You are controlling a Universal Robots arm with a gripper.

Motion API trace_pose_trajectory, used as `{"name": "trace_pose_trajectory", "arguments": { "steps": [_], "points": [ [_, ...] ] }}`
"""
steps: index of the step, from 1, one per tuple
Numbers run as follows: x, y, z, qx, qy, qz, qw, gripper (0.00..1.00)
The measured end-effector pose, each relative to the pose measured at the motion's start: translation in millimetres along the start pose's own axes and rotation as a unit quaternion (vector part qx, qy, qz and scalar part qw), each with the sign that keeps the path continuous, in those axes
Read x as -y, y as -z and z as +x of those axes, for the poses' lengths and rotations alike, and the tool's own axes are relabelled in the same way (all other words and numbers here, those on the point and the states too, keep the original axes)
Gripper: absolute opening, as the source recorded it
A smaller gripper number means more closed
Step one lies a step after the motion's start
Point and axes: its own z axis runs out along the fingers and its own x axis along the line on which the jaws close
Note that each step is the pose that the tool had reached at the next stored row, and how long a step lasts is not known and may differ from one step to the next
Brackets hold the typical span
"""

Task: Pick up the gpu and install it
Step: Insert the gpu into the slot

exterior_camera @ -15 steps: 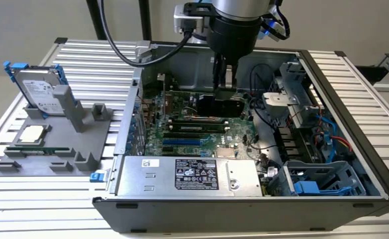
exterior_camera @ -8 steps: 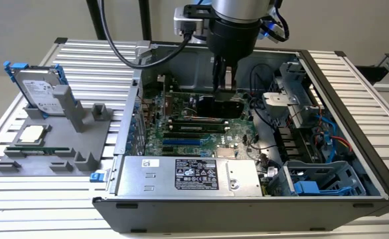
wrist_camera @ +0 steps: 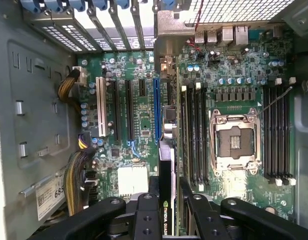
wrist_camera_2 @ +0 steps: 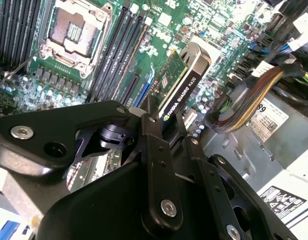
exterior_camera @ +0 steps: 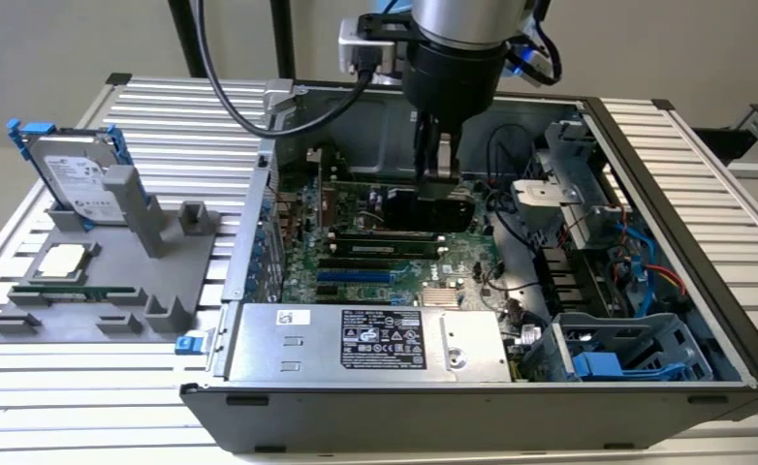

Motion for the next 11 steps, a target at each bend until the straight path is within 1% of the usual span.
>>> {"name": "trace_pose_trajectory", "arguments": {
  "steps": [11],
  "points": [
    [0.0,-4.4,0.0,0.0001,0.000,0.0000,1.0000,0.00]
  ]
}}
